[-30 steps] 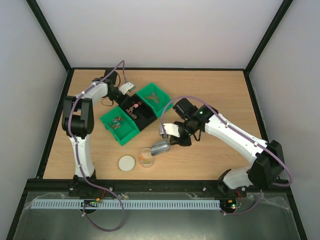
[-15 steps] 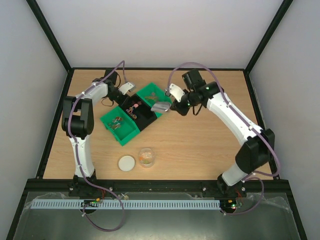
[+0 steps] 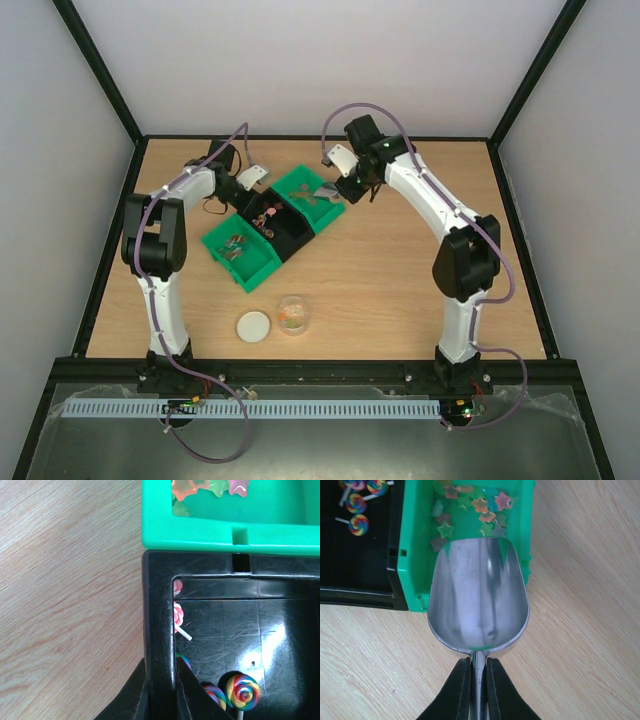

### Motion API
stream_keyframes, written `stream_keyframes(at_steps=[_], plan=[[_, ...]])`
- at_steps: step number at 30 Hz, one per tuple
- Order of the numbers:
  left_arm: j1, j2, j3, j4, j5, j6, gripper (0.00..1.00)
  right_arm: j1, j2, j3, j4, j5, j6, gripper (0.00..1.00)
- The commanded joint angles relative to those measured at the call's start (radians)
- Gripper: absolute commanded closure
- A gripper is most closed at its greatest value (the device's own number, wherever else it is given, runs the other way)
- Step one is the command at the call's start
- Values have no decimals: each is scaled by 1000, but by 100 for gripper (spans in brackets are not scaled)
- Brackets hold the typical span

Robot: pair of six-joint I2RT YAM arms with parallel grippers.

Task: Pack the candies

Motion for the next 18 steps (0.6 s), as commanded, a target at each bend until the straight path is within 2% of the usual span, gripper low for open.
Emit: stream_keyframes(at_steps=[1,11,18], plan=[[-11,-35,-31,-28,-7,-32,98,1,69,119,-141,44,-21,99],[-26,-48,-43,-9,-10,-53,98,35,202,254,-250,60,-33,99],[-32,-54,-51,-1,-10,-60,98,51,279,311,-278,124,-29,99]])
